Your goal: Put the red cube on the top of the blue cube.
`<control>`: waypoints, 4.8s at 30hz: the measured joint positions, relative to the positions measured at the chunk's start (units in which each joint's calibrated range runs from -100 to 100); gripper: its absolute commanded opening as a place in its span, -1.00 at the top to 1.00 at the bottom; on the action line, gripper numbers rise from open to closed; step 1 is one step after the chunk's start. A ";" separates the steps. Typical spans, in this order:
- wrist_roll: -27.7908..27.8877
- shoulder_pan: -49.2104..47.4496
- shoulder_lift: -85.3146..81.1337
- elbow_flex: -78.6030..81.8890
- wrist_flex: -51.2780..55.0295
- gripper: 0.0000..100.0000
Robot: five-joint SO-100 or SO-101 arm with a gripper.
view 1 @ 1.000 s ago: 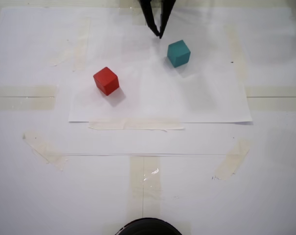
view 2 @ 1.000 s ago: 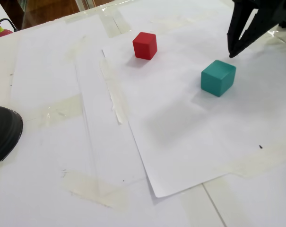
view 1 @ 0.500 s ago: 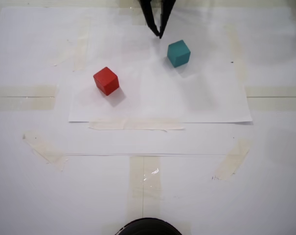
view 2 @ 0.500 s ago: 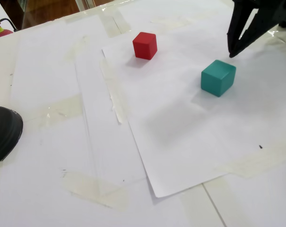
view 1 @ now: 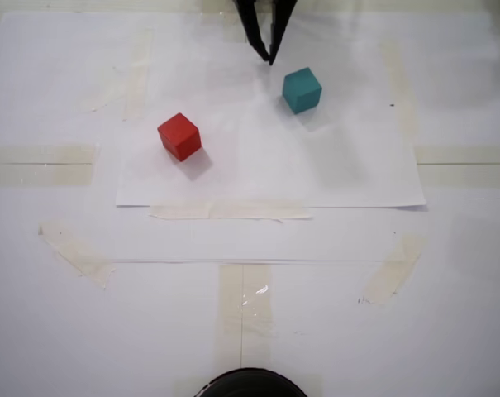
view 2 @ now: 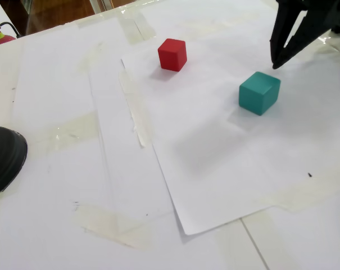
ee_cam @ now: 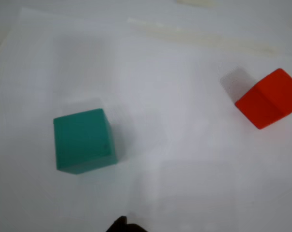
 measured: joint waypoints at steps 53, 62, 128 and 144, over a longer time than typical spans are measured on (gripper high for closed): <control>9.38 11.99 43.90 -50.43 4.07 1.00; 13.77 12.13 69.85 -73.38 7.56 1.00; 28.77 15.72 107.07 -104.56 15.05 0.52; 25.01 13.38 110.89 -104.56 15.70 0.30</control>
